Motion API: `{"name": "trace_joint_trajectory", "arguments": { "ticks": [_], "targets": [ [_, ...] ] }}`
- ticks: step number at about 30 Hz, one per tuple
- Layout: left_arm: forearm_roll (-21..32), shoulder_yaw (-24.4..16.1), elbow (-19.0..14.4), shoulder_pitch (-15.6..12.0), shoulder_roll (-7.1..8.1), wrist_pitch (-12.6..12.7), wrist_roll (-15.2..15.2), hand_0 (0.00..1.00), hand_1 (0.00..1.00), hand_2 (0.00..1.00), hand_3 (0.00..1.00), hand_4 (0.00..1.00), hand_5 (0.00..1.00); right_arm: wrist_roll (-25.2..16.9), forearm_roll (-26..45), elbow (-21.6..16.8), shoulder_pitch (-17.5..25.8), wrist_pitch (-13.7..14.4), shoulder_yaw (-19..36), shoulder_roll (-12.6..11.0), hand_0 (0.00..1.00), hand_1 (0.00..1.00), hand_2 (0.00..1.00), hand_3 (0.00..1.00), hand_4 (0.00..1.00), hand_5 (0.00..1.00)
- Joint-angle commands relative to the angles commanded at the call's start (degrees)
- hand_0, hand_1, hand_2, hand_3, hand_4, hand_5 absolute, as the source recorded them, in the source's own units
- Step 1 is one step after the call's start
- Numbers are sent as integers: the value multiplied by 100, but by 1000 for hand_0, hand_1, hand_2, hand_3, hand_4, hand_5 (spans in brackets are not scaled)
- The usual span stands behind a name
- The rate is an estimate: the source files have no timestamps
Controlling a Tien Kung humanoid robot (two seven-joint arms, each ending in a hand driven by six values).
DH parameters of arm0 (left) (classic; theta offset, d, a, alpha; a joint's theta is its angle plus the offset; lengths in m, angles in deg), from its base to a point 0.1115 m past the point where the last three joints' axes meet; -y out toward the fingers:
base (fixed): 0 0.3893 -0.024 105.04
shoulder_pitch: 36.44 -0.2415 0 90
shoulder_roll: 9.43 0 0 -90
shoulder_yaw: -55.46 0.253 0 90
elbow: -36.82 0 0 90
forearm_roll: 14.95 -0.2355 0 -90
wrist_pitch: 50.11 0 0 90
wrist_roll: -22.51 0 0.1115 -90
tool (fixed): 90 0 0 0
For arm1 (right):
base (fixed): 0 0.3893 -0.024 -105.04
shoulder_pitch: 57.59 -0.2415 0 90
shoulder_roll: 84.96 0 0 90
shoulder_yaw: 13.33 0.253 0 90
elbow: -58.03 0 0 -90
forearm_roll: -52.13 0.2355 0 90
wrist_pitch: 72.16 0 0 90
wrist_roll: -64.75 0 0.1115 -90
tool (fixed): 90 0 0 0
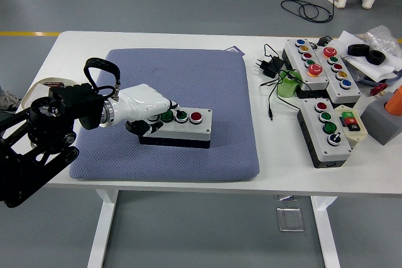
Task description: Pick up the button,place it on the desk,press the button,press the button
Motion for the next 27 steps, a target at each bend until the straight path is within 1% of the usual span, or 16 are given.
{"name": "trace_joint_trajectory", "arguments": {
  "ticks": [6,12,14,16,18,23,27],
  "targets": [
    [-9,67,32,11,0,-57,2,56,2,2,821,439,2,1,-8,0,-7,3,13,2,636,477,608,563,299,244],
    [1,21,19,12,-10,-25,8,56,2,2,820,438,2,2,-6,0,-11,6,15,5,636,478,608,563,299,245],
    [18,-32,0,13,-10,35,11,57,2,2,819,436,2,1,3,0,-14,6,8,5,636,477,608,563,299,244],
    [64,-103,-37,7,-19,149,20,57,2,2,819,436,2,1,5,0,-16,6,8,5,636,477,608,563,299,244],
    [93,-179,-65,-4,-68,237,5,57,2,2,819,436,2,0,-3,0,-15,3,12,4,636,477,608,563,299,244],
    [117,-217,-150,-27,-155,326,1,55,2,2,818,431,2,-1,-4,0,-16,2,9,6,636,477,608,563,300,244],
    [163,-133,-196,5,-216,362,5,56,2,2,815,430,2,-1,4,0,-19,5,4,5,636,477,608,563,300,244]
  ]
}}
